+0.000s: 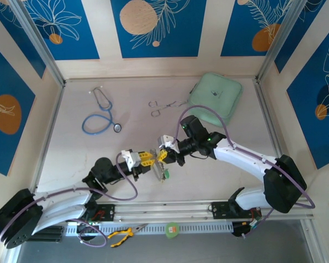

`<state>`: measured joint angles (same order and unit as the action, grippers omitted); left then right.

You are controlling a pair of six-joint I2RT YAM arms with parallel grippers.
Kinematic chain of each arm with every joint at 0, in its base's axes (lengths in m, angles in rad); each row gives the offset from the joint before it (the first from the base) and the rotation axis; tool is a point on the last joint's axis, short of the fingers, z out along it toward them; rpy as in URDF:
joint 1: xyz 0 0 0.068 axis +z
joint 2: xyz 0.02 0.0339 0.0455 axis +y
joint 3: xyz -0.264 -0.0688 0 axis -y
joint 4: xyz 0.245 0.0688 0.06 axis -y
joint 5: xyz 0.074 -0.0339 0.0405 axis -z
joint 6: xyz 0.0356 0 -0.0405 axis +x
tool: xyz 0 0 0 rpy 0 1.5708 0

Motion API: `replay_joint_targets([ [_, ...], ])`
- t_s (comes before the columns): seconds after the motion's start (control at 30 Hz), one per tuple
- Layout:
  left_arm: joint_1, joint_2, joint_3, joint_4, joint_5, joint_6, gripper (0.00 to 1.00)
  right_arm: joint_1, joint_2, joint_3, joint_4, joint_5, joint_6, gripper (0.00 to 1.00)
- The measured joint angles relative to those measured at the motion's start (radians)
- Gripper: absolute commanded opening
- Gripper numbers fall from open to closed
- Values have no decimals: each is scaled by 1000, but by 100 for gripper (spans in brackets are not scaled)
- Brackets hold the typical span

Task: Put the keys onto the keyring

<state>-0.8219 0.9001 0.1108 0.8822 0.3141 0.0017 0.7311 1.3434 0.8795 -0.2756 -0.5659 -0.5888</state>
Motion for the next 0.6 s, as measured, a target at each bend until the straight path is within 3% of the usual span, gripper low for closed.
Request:
replay_joint_targets([
  [0.27, 0, -49, 2, -140, -3, 31, 23, 59, 3, 108, -144, 120, -93, 0],
  [0.6, 0, -13, 27, -154, 19, 38, 23, 107, 43, 174, -243, 194, -145, 0],
])
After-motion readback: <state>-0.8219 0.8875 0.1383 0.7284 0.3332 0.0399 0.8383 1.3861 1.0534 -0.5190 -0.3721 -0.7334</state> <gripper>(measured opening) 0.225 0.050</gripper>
